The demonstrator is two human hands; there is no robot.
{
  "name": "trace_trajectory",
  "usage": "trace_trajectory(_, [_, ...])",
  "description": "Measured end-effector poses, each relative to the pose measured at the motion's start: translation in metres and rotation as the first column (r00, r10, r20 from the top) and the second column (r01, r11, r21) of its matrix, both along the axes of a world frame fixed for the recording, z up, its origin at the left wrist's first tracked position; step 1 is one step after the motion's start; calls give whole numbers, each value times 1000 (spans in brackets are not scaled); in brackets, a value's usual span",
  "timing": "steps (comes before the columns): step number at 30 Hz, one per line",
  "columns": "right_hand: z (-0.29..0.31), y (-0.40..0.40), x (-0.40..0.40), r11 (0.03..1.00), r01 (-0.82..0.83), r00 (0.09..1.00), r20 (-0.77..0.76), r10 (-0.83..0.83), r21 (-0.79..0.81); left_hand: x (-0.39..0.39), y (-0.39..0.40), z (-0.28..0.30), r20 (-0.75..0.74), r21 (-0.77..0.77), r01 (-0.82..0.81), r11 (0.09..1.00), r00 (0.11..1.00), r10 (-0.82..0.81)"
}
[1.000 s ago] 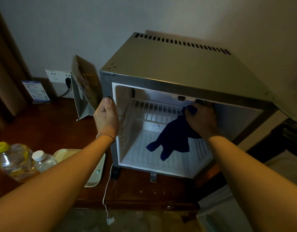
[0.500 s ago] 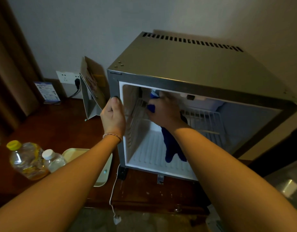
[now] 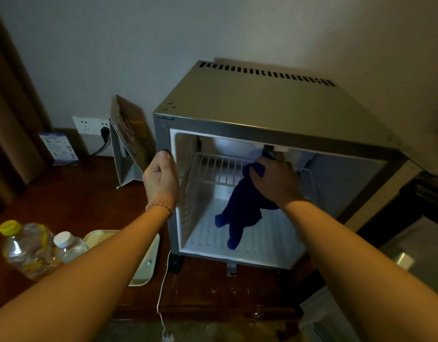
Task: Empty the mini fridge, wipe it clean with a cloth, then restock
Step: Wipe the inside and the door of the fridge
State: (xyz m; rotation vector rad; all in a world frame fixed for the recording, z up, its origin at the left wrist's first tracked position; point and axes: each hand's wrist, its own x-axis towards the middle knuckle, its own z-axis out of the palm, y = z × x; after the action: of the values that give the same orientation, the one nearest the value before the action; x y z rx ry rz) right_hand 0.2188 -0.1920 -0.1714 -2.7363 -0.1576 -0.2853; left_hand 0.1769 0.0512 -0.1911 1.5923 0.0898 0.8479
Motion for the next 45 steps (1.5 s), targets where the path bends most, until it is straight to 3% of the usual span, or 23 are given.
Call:
trace_trajectory(5, [-8, 1, -7, 993, -19, 998, 59, 26, -114, 0, 1, -14, 21, 28, -6, 1000, 1000, 5])
trace_trajectory(11, [-5, 1, -11, 978, -153, 985, 60, 163, -142, 5, 6, -26, 35, 90, -52, 995, 998, 49])
trace_trajectory(16, [-4, -4, -17, 961, -276, 961, 19, 277, -29, 2, 4, -28, 104, 146, -60, 987, 994, 45])
trace_trajectory(21, [-12, -14, -16, 935, -343, 932, 95, 351, -88, 0, 3, -26, 209, 203, -130, 971, 974, 86])
trace_trajectory(26, [-28, -26, -2, 913, -377, 873, 270, 407, -159, 8, 10, -32, 327, 266, -212, 940, 938, 119])
trace_trajectory(31, [-42, -18, -2, 941, -286, 861, 382, 336, -182, 13, 12, -39, 447, 296, -261, 919, 888, 108])
trace_trajectory(45, [-62, -11, 6, 968, -172, 731, 635, 249, -182, 21, 11, -45, 472, 247, -248, 937, 875, 108])
